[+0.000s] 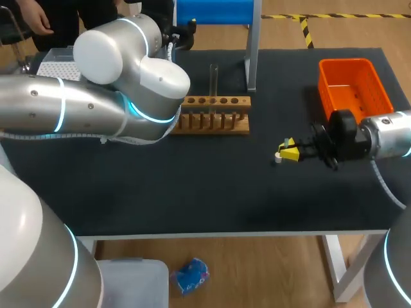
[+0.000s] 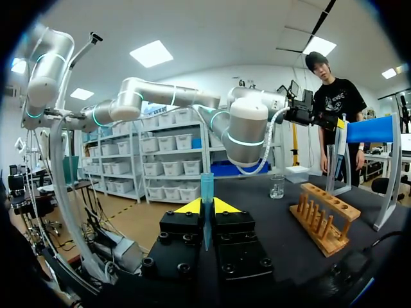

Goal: Invert the test tube, pick up the pipette, mount the tip to pipette, aspirate from beaker and dispense into the tube, eject the tip, return the pipette, and cap with the stopper.

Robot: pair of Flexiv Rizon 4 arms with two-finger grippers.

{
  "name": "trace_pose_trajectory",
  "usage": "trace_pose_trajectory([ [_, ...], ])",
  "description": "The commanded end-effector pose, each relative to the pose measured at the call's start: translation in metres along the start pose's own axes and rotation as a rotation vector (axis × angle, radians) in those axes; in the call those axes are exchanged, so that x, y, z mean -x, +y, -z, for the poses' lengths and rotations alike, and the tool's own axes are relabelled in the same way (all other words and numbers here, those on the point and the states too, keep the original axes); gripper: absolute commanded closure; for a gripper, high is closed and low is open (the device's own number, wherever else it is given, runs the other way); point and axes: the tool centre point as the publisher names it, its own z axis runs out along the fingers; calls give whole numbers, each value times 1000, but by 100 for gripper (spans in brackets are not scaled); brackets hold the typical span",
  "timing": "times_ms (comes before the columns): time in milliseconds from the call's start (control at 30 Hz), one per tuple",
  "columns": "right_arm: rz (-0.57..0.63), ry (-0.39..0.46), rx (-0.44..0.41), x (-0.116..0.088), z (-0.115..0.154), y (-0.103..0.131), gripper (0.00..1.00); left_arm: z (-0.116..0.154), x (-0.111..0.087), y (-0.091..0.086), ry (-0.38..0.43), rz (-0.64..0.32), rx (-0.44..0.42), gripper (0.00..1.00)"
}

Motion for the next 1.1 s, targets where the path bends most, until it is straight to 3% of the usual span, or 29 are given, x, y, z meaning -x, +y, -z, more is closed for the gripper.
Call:
trace_pose_trajectory([
  [33,0,0,-2,0,0,1,100,-2,-1,2,-2,1,-5,0],
  [533,0,0,-2,0,0,1,100,-11,2,2,-47,23,-7,0],
  [600,0,0,-2,0,0,1,100,-13,3,3,-52,31,-5,5],
  [633,0,0,-2,0,0,1,100,-14,4,4,-53,31,-4,2],
  [733,0,0,-2,0,0,1,100,-18,3,5,-41,38,0,10],
  [767,0,0,-2,0,0,1,100,-21,3,6,-44,37,2,8],
  [833,0,0,-2,0,0,1,100,-23,5,7,-47,41,5,18],
  [900,0,0,-2,0,0,1,100,-27,6,7,-54,42,6,19],
  [967,0,0,-2,0,0,1,100,-29,6,7,-56,40,5,29],
  [1100,0,0,-2,0,0,1,100,-33,9,7,-64,36,4,23],
])
